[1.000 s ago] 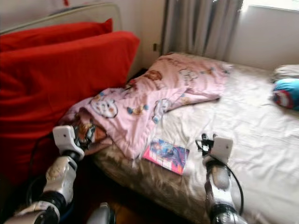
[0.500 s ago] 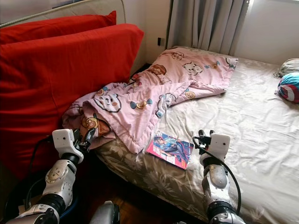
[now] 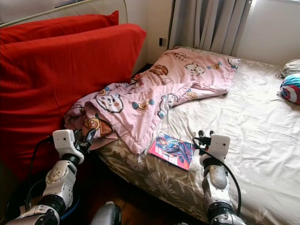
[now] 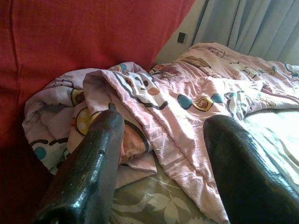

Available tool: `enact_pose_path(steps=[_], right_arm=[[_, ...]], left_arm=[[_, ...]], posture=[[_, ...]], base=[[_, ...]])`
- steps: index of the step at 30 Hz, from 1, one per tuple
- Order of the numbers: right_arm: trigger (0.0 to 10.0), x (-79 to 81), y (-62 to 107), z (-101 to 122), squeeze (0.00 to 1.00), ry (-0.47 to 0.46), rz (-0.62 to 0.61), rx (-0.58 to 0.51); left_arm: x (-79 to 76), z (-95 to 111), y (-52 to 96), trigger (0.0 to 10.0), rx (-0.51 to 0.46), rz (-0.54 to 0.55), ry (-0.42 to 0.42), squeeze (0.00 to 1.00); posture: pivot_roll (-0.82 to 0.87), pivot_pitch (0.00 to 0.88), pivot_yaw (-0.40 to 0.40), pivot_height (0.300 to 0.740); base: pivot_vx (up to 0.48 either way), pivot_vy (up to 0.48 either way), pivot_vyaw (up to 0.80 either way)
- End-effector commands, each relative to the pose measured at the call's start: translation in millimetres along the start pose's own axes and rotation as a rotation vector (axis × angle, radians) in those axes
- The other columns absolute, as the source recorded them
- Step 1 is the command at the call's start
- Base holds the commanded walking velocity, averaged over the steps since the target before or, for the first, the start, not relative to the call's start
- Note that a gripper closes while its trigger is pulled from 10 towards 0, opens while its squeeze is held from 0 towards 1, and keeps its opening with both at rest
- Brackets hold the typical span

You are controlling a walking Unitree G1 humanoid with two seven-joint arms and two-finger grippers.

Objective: Clean up the room

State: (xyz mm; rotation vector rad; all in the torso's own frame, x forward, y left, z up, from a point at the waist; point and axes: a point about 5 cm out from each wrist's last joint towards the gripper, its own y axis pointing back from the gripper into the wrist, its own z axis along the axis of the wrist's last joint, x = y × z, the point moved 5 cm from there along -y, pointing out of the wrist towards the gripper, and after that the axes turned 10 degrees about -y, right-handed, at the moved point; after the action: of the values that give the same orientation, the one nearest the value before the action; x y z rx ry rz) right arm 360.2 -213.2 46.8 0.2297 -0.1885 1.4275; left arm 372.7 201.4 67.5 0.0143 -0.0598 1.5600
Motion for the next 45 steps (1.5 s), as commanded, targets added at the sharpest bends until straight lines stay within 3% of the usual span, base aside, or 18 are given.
enact_pose_path(steps=[1, 45], right_arm=[[10.0, 1.9, -1.3, 1.2, 0.0, 0.005, 0.003, 0.004], [10.0, 1.3, 0.5, -7.0, 0.0, -0.01, 0.011, 0.045]], left_arm=[[-0.5, 0.2, -1.4, 10.0, 0.008, -0.009, 0.004, 0.0], [-2.3, -2.6, -2.0, 10.0, 0.031, -0.027, -0.003, 0.0]], posture=[[0.01, 0.0, -0.012, 0.647], [0.01, 0.0, -0.007, 0.607]], base=[[0.0, 0.0, 0.0], [0.0, 0.0, 0.0]])
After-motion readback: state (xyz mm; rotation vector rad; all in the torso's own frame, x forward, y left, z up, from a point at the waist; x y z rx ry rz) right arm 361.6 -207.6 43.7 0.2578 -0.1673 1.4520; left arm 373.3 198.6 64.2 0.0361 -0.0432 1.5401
